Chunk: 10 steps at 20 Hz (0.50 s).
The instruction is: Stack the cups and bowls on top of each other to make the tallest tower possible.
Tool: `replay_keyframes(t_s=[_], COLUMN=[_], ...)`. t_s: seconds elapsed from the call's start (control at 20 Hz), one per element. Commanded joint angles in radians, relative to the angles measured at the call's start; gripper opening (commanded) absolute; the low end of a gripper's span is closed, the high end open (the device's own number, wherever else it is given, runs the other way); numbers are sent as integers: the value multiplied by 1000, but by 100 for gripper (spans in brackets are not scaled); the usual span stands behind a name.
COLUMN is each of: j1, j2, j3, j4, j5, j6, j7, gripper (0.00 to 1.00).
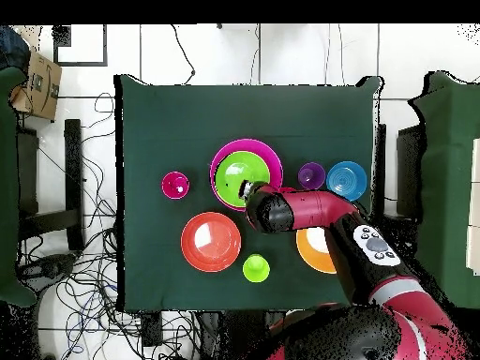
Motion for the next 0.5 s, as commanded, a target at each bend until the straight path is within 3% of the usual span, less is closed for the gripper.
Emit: replay_keyframes(t_s=[0.05, 0.25, 0.5], j1=[21, 2, 5], j2=[-26, -109, -158], j3=[-12, 22, 28], j4=[30, 70, 98], j5=[-85, -43, -18], j6=[-1, 70, 105], j7=[-52, -77, -72], gripper=[100, 100, 100])
